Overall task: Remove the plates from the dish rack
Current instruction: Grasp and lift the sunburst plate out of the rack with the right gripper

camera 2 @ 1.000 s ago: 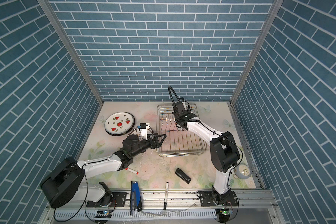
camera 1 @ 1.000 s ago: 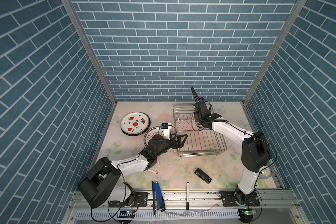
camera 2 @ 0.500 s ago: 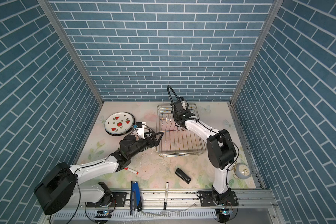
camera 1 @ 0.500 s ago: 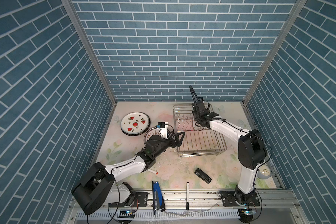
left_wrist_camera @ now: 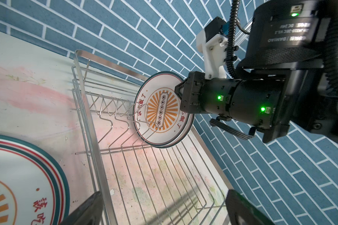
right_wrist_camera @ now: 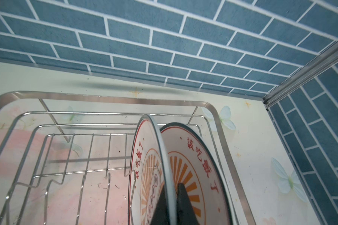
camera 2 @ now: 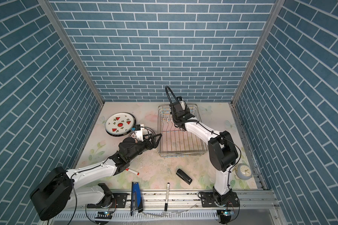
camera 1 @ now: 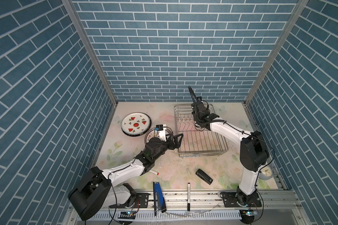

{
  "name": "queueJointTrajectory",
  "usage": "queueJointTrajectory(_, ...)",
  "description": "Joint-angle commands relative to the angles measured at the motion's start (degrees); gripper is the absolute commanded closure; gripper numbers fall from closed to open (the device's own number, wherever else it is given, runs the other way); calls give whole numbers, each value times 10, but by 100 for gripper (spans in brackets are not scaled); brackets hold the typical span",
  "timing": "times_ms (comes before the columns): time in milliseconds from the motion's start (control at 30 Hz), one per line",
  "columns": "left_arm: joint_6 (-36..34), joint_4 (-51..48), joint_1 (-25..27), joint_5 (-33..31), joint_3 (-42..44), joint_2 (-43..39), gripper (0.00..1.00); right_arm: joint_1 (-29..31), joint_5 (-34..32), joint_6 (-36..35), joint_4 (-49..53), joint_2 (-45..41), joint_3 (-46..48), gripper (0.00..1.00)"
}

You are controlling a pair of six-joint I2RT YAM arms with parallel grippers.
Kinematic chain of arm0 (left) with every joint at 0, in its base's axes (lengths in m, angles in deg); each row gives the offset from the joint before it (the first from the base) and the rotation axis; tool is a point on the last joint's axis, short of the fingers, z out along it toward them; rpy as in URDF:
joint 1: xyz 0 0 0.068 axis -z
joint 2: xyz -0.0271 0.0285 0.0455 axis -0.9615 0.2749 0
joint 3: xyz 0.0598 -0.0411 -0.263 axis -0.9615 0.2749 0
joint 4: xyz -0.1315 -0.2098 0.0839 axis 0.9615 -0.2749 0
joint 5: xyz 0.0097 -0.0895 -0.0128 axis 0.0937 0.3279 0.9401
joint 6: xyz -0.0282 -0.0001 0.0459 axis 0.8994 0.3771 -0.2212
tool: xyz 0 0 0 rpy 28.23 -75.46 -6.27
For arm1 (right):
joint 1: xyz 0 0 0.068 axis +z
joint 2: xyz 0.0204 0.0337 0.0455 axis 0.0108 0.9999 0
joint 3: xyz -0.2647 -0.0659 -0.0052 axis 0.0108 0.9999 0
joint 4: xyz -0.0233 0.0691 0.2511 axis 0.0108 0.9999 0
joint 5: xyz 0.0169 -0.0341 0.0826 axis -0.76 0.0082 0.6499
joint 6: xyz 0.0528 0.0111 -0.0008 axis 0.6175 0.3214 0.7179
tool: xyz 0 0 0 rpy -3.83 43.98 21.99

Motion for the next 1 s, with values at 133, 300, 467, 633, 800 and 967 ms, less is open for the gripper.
queueJointTrajectory(133, -14, -19, 4, -32, 21, -38, 0, 13, -32, -35, -113, -131, 92, 100)
queueJointTrajectory(300, -13, -27, 3, -37, 26, -53, 0, 19, -36, -37, -148, -199, 152, 100)
queueJointTrajectory(467, -13, -18, 3, -31, 32, -61, 0, 18, 21, -23, -157, -264, 197, 100)
queueJointTrajectory(633, -27, 7, 4, -2, 35, -59, 0, 2, 183, 26, -156, -346, 254, 100)
queueJointTrajectory(800, -23, 32, 4, 9, 43, -65, 0, -54, 364, 98, -179, -416, 318, 100)
queueJointTrajectory(967, -10, 100, 3, 65, 58, -66, 0, -100, 483, 159, -215, -469, 374, 100)
